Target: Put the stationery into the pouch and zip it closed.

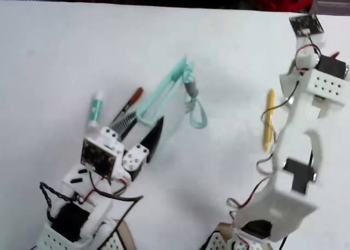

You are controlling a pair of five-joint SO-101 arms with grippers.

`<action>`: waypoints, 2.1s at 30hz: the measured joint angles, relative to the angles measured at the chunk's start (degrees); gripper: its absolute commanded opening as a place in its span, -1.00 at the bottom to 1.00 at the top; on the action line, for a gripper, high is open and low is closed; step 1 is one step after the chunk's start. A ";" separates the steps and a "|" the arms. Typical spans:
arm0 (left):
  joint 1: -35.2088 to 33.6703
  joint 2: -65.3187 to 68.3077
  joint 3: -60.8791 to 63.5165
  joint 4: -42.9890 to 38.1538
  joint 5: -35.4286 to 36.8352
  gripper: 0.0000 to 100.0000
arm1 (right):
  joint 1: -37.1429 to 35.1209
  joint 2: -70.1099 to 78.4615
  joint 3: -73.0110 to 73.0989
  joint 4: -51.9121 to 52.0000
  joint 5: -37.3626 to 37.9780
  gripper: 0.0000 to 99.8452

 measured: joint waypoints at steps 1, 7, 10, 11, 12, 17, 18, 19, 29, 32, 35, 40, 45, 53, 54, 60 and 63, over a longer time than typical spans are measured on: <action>0.00 0.00 0.00 0.00 -0.09 -0.72 | 0.62 2.37 -0.79 -0.53 0.79 -0.63; 0.00 0.00 0.00 0.00 -0.09 -0.72 | 1.49 14.51 -6.77 -1.32 4.22 -0.63; -0.18 0.00 0.00 0.00 -0.09 -0.72 | 2.29 20.04 -11.34 -1.32 4.40 -0.63; -0.26 0.00 0.00 0.00 -0.09 -0.72 | 2.64 21.98 -12.92 -1.32 4.40 -0.63; -0.26 0.00 0.00 0.00 -0.09 -0.72 | 2.90 23.91 -14.68 -1.32 4.40 -0.63; -0.26 0.00 0.00 0.00 -0.09 -0.72 | 5.27 32.97 -21.98 -1.14 4.40 -0.63; -0.26 0.00 0.00 0.00 -0.09 -0.72 | 5.63 34.46 -23.38 -0.70 4.40 -0.63; -0.26 0.00 0.00 0.00 -0.09 -0.72 | 5.71 35.60 -24.79 -0.18 4.40 -0.64; -0.26 0.00 0.00 0.00 -0.09 -0.71 | 5.71 40.00 -38.51 8.97 4.40 -0.94; -0.26 0.00 0.00 0.00 -0.09 -0.71 | 5.54 40.00 -44.57 14.77 4.40 -0.96; -0.26 0.00 0.00 0.18 -0.09 -0.71 | 5.45 40.00 -52.57 21.63 4.40 -0.96; -0.26 0.00 0.18 0.44 -0.09 -0.63 | 6.42 38.68 -58.46 24.00 1.05 -0.96; -0.35 0.26 1.85 0.88 -0.09 -0.62 | 8.35 28.22 -50.73 24.00 -1.05 -0.96; -0.35 0.09 1.93 0.88 -0.09 -0.62 | 1.41 -4.13 -18.73 24.00 -1.23 -0.96; -0.35 0.18 1.93 0.88 -0.09 -0.62 | -1.23 -9.14 -14.07 24.00 -1.23 -0.96; -0.35 0.18 1.93 0.88 -0.09 -0.62 | -22.95 -39.91 -1.76 24.00 -1.67 -0.96; -0.44 0.18 1.93 0.88 -0.09 -0.62 | -36.57 -53.19 -1.41 23.12 -3.78 -0.96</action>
